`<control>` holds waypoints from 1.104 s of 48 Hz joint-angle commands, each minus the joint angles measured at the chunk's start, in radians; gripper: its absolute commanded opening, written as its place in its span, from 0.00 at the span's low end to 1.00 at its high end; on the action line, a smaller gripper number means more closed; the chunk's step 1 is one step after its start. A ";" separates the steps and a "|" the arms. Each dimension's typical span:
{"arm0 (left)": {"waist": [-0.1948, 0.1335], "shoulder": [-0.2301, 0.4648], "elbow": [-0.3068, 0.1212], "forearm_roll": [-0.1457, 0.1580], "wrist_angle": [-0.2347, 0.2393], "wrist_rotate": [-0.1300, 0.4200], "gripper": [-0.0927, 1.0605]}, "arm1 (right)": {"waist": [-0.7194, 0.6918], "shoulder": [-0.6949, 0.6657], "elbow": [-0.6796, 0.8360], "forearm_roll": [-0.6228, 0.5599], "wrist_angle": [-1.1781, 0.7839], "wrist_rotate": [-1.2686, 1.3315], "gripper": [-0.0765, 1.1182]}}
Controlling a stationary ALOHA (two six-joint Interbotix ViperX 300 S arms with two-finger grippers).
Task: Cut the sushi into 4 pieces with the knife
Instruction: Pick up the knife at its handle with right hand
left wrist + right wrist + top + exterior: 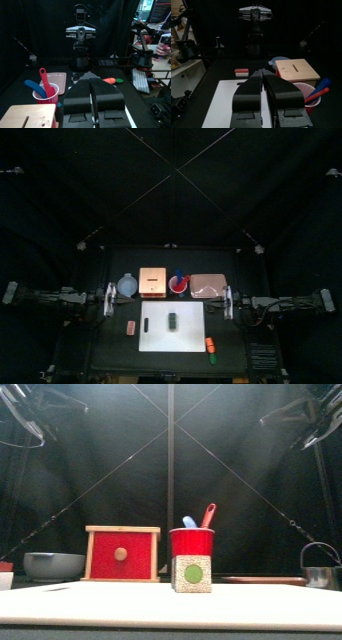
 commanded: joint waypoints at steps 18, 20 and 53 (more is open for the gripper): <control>0.005 0.201 -0.075 0.000 -0.044 0.000 0.12 | -0.379 0.357 -0.480 0.270 0.485 0.031 0.18; 0.005 0.210 -0.075 0.000 -0.044 -0.002 0.13 | -0.420 0.391 -0.532 0.272 0.565 0.031 0.21; 0.005 0.222 -0.051 -0.006 -0.043 -0.005 0.18 | -0.597 0.914 -0.937 0.385 1.210 -0.086 0.88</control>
